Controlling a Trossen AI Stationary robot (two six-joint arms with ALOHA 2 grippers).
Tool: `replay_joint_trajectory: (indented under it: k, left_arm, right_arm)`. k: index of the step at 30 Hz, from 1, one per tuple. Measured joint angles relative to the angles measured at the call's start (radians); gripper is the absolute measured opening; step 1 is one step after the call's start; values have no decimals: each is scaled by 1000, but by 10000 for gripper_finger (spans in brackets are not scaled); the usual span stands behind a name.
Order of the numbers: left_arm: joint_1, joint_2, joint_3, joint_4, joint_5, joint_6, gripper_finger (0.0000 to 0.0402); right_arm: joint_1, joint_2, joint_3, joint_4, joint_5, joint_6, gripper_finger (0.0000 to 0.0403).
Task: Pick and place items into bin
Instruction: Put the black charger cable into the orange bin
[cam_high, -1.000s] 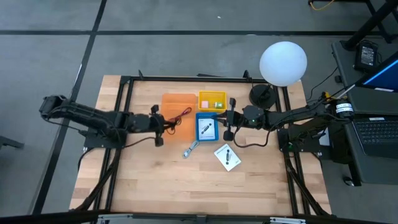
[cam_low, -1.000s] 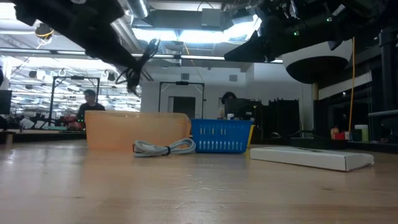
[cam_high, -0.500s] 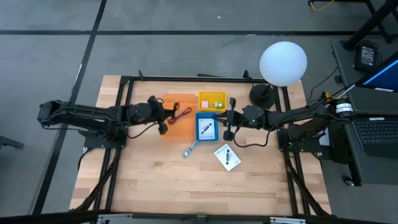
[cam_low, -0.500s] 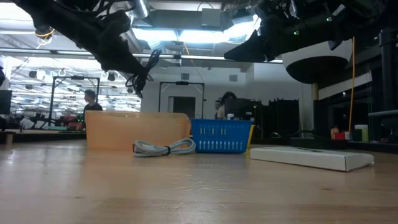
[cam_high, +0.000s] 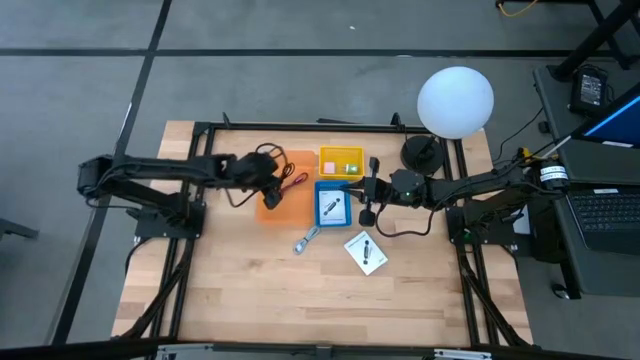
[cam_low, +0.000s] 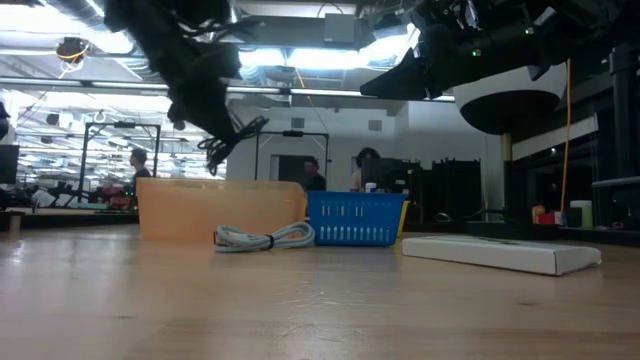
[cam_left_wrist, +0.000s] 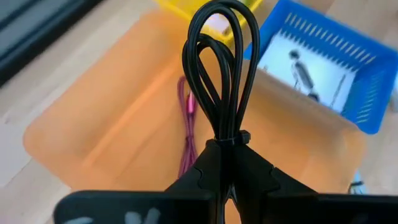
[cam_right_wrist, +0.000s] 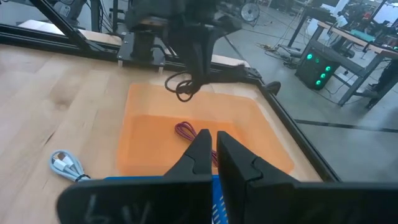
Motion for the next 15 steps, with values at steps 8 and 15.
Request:
replay_joint_trajectory:
  k: [8,15]
  left_arm:
    - [61,146,198,-197,48,-4,17]
    - [78,183,224,-217,48,22,18]
  right_arm:
    - [0,0,0,0,0,0,7]
    - [0,0,0,-1,0,0,7]
